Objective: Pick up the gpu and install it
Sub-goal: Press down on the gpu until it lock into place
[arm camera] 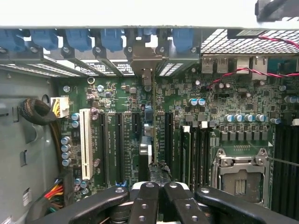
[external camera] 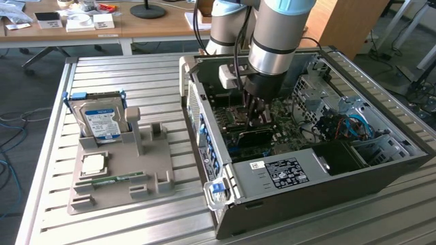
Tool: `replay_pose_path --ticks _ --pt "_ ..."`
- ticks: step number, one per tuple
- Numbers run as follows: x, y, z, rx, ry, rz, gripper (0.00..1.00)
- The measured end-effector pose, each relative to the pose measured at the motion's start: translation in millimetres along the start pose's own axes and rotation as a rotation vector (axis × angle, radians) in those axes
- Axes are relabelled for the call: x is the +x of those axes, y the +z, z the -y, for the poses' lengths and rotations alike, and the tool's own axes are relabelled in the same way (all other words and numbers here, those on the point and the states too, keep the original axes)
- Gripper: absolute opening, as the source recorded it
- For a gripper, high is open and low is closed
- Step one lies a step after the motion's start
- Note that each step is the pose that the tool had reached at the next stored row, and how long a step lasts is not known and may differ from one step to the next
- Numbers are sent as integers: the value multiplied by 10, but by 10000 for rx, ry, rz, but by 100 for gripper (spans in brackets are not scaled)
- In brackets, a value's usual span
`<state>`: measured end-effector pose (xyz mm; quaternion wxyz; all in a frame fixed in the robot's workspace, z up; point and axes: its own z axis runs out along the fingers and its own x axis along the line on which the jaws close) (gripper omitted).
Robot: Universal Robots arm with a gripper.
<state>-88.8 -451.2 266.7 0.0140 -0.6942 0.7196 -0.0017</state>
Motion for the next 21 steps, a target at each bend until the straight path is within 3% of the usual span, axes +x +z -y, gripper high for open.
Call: replay_pose_path --ticks 21 --pt "1 42 -1 1 0 -4 11"
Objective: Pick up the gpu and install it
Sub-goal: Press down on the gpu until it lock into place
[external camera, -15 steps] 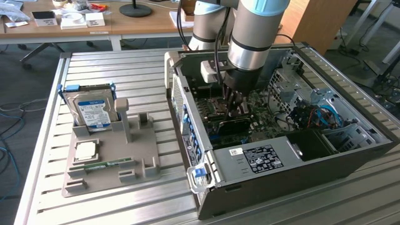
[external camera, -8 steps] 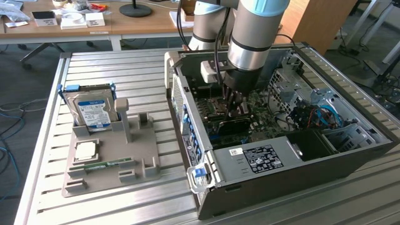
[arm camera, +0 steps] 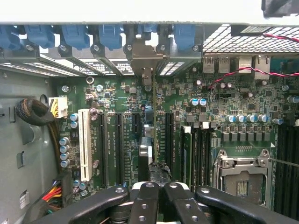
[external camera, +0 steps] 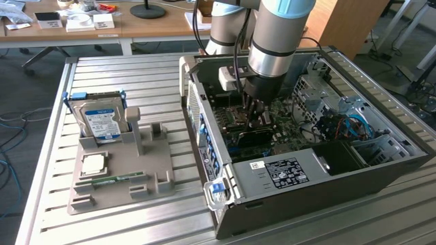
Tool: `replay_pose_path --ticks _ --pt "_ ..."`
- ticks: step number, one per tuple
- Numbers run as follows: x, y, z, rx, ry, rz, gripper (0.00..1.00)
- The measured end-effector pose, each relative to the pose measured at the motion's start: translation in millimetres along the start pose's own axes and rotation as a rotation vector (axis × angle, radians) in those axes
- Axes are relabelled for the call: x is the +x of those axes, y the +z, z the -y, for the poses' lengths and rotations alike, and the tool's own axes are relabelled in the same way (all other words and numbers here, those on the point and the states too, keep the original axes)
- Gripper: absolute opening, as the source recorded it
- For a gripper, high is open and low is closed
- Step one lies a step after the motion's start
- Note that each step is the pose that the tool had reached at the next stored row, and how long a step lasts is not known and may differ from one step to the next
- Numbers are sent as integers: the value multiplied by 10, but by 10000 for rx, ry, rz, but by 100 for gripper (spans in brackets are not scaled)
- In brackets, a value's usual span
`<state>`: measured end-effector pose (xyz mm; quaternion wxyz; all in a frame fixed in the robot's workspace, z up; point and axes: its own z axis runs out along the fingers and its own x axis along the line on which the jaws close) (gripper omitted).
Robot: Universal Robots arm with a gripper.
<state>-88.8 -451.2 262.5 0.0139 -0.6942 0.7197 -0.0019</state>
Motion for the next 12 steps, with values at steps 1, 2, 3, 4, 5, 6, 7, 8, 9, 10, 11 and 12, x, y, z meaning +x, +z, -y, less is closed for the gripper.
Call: replay_pose_path --ticks 1,2,3,4,5,6,7,8,9,10,11,12 --pt "0 0 0 0 0 0 11" --pt "0 1 0 0 -1 0 11" --pt "0 2 0 0 0 -1 11" --pt "0 3 0 0 -1 -2 11" --pt "0 4 0 0 -1 -2 11" --pt "0 5 0 0 -1 -2 11" --pt "0 5 0 -1 -1 -1 11" --pt "0 5 0 -1 0 0 11" --pt "0 5 0 -1 0 0 11" --pt "0 5 0 0 -1 0 11" --pt "0 5 0 0 0 0 11" --pt "0 5 0 0 0 0 11"
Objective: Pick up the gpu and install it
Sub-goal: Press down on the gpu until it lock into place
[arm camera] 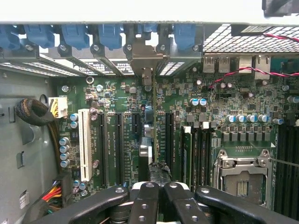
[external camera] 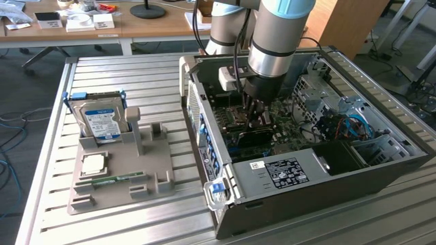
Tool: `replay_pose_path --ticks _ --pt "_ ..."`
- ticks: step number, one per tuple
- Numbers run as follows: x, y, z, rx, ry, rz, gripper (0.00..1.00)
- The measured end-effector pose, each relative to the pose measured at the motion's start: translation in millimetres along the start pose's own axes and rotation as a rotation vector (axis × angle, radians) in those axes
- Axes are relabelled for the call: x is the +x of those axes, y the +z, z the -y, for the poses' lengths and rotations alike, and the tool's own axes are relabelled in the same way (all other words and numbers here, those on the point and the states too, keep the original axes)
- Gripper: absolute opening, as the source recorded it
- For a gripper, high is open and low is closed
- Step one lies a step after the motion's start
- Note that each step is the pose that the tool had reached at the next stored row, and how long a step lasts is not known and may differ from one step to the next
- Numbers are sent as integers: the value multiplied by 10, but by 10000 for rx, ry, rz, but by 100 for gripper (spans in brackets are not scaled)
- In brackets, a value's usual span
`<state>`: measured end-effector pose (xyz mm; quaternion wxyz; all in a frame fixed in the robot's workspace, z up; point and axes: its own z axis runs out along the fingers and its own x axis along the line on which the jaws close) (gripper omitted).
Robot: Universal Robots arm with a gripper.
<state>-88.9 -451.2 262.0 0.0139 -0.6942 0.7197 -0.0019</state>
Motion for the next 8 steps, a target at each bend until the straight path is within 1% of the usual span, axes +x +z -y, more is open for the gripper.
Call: replay_pose_path --ticks 8 --pt "0 8 0 0 -1 -1 11"
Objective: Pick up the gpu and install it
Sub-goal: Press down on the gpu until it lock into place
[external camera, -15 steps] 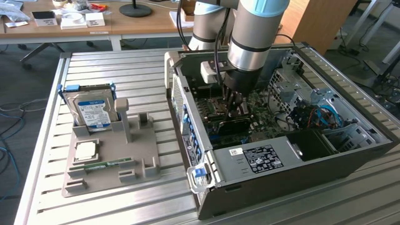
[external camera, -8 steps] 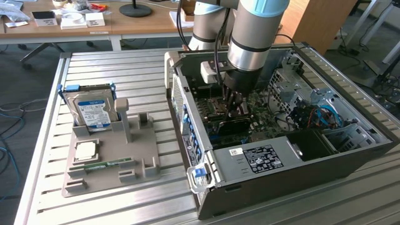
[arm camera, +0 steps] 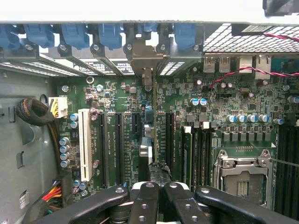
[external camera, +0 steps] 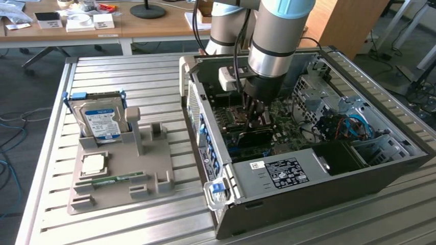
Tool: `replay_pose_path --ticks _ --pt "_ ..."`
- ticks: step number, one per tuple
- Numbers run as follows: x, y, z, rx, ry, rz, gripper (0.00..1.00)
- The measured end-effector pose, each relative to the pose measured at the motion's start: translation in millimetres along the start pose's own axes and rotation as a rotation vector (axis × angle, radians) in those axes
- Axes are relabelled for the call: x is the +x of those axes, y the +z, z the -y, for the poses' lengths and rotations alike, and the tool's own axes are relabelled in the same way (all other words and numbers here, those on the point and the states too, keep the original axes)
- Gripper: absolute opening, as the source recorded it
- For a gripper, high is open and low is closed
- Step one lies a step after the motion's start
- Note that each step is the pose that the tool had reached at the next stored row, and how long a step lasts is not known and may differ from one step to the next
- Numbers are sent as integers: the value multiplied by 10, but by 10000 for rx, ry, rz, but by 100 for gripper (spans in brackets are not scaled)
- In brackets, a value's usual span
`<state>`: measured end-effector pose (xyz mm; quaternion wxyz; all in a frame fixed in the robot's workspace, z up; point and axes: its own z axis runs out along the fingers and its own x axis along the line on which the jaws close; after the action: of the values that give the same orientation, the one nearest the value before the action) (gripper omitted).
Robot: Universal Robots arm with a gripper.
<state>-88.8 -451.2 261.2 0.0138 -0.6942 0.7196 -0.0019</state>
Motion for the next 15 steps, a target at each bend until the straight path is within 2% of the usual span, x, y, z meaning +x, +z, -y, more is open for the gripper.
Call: replay_pose_path --ticks 15 --pt "0 14 -1 0 0 0 11"
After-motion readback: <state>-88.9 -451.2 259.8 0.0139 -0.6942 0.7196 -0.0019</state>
